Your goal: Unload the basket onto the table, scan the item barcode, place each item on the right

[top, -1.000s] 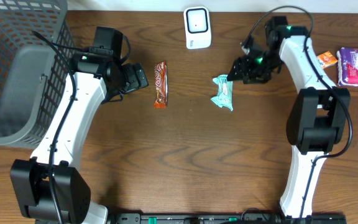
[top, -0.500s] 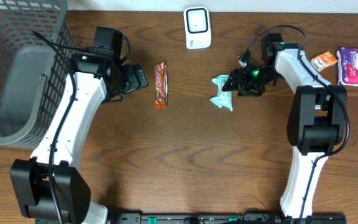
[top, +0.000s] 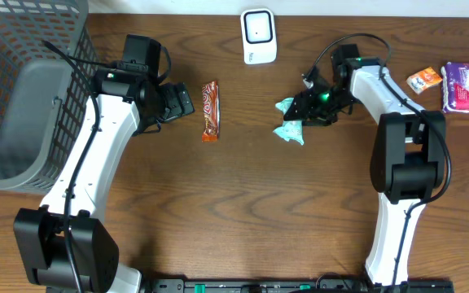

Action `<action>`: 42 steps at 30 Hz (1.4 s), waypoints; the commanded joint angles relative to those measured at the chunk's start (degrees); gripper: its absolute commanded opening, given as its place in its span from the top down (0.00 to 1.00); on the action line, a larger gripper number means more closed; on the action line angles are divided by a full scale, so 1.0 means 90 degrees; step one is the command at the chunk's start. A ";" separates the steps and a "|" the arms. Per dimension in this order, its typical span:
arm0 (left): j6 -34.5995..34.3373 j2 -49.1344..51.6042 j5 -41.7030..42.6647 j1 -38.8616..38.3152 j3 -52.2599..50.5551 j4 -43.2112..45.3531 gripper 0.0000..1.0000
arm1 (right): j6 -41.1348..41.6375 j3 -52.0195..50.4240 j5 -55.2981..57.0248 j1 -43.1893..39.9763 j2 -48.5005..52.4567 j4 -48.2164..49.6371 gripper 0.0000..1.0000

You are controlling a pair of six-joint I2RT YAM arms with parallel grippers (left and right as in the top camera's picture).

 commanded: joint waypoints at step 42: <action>-0.0010 0.0002 -0.0080 0.0005 0.0056 -0.0015 0.02 | 0.4051 0.1583 0.0767 0.0845 -0.0415 0.3767 0.99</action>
